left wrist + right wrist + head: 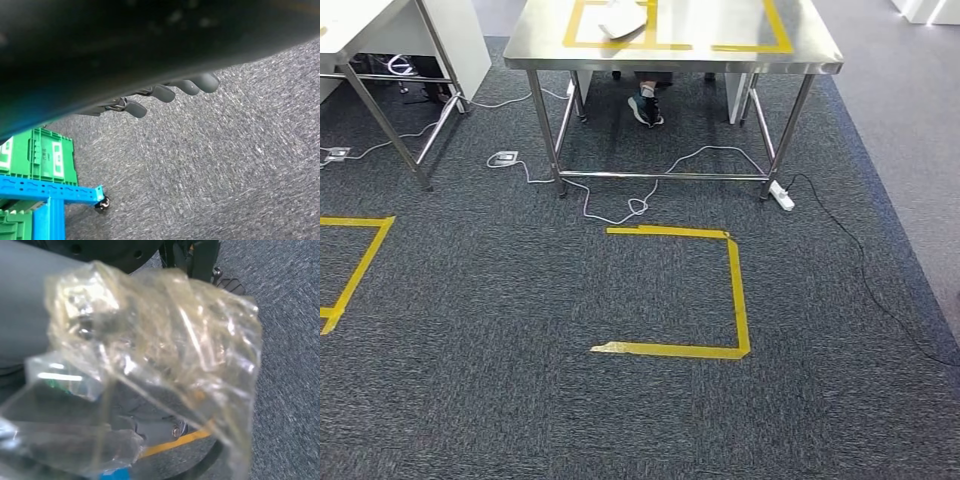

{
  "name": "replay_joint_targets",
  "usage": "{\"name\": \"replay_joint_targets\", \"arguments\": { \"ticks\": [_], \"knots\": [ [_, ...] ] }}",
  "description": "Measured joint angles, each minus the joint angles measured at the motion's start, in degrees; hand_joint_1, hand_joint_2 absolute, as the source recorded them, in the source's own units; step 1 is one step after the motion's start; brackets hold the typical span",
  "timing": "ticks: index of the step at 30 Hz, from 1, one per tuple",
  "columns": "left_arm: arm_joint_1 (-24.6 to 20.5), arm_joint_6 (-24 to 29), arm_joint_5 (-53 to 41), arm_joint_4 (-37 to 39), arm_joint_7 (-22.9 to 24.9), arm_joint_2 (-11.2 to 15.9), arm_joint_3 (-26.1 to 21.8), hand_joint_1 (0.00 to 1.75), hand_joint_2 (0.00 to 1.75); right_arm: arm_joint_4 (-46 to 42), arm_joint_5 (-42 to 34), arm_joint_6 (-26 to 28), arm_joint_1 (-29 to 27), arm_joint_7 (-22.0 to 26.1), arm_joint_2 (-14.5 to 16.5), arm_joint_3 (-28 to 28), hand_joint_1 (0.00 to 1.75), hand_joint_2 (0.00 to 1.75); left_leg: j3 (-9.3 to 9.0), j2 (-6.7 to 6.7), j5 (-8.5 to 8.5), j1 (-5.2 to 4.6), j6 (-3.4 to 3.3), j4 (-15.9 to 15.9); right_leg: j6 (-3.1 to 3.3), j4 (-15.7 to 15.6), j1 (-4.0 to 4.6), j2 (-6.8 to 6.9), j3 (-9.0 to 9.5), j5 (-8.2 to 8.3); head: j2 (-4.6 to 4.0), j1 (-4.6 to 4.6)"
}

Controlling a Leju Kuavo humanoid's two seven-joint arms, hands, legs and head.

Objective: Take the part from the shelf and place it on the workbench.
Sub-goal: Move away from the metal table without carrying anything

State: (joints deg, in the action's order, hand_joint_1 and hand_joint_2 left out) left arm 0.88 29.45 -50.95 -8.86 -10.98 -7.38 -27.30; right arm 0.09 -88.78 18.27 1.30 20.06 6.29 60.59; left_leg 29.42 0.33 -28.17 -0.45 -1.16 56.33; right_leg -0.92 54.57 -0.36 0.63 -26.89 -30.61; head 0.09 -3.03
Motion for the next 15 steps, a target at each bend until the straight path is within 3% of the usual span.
{"name": "replay_joint_targets", "arguments": {
  "ticks": [6, 15],
  "knots": [
    [-0.5, 0.2, 0.0, 1.0, -0.2, 0.2, 0.0, 0.0, 0.0, 0.0, 0.0, 0.1, 0.0, 0.0, 0.0, 0.0, 0.0, 0.0, 0.21, 0.01, 0.26, -0.27, -0.54, 0.0, -0.75, -0.1, -0.27, 0.0, -0.22, 0.4, 0.0, -0.03],
    [-1.3, 0.2, -0.6, 2.7, 0.2, 0.5, 0.0, 0.0, 0.0, 0.0, 0.1, 2.4, 0.0, -0.6, 0.0, 0.1, 0.0, 0.0, 0.24, 0.01, 0.36, -0.33, -0.67, 0.2, -1.01, -0.1, -0.31, 0.02, -0.28, 0.56, 0.0, -0.04]
  ]
}}
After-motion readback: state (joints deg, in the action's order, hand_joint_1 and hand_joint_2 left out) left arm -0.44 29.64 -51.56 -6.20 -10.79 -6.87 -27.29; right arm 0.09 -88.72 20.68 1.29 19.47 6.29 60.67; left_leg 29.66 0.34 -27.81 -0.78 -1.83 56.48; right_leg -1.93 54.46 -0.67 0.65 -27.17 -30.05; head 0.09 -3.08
